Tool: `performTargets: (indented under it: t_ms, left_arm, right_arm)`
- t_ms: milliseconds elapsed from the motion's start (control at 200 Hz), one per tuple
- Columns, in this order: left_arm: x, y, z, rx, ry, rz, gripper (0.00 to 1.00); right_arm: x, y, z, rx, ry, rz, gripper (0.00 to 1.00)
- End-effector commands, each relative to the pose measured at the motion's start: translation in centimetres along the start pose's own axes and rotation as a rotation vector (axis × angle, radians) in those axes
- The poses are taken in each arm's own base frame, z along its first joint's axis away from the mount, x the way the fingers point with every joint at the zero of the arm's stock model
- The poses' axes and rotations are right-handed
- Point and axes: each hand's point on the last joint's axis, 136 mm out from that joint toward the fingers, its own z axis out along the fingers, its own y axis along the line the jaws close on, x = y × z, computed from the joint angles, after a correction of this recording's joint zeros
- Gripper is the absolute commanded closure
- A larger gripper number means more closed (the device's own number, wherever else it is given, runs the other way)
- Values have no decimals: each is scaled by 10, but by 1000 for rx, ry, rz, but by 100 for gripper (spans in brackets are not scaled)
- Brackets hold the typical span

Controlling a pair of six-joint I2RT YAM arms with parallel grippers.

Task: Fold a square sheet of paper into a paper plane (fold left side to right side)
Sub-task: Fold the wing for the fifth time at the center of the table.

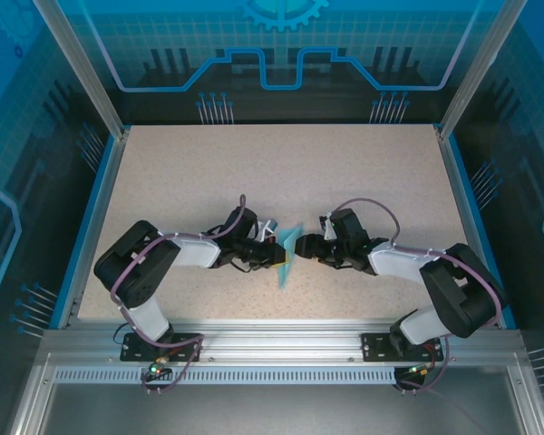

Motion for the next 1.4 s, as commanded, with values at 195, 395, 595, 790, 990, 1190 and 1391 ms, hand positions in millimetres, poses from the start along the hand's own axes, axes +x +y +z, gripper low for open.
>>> performTargets:
  t_ms: [195,395,595,790,990,1190,1391]
  left_arm:
    - [2,6,-3,38,24,-13,97]
    - [0,14,-3,38,24,-22,98]
    - [-1,18,-4,43,24,-28,98]
    - [-3,21,-7,52,25,-34,98]
    - [-4,24,-8,53,25,-38,98]
    - [-5,26,-10,56,23,-39,98]
    - [-5,28,-11,56,20,-44,98]
  right_arm:
    - [2,9,10,-20,-2,6,32]
    - [2,11,15,-23,-2,13,32]
    - [1,13,20,-17,-11,30,33]
    - [3,12,26,-3,-7,57,36]
    - [-5,23,33,-28,-30,56,40]
    - [-7,27,42,-22,-29,67,44]
    - [-7,23,51,9,-18,98,50]
